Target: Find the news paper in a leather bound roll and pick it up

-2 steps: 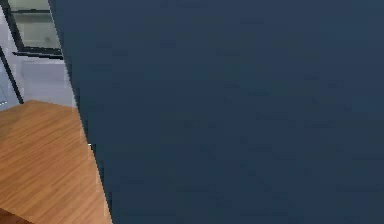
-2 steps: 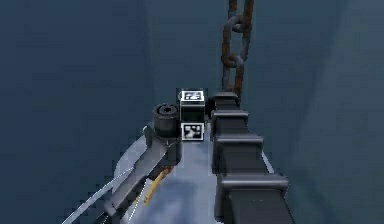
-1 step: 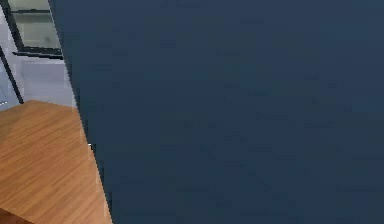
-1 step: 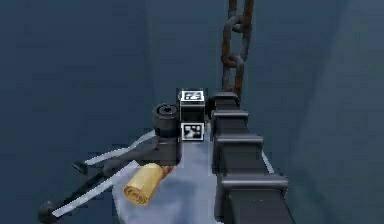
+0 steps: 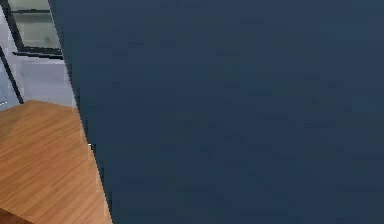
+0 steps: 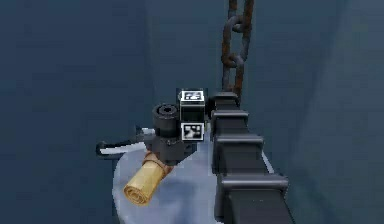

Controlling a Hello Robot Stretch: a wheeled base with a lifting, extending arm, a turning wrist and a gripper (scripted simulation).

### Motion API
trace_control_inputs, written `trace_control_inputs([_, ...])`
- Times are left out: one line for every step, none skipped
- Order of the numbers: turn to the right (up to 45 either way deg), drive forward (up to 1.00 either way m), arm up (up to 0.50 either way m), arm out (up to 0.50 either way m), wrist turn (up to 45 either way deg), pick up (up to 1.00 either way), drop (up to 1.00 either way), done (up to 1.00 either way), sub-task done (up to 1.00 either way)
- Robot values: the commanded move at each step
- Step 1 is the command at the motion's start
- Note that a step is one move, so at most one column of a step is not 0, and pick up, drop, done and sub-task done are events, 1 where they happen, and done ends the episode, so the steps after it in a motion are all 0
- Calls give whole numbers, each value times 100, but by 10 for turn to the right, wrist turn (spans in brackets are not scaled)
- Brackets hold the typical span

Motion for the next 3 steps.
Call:
trace_control_inputs([0, 0, 0, 0, 60, 0, 0, 0, 0])
trace_control_inputs([0, 0, -26, 0, 0, 0, 0, 0, 0])
trace_control_inputs([0, 0, 0, 0, 0, 100, 0, 0, 0])
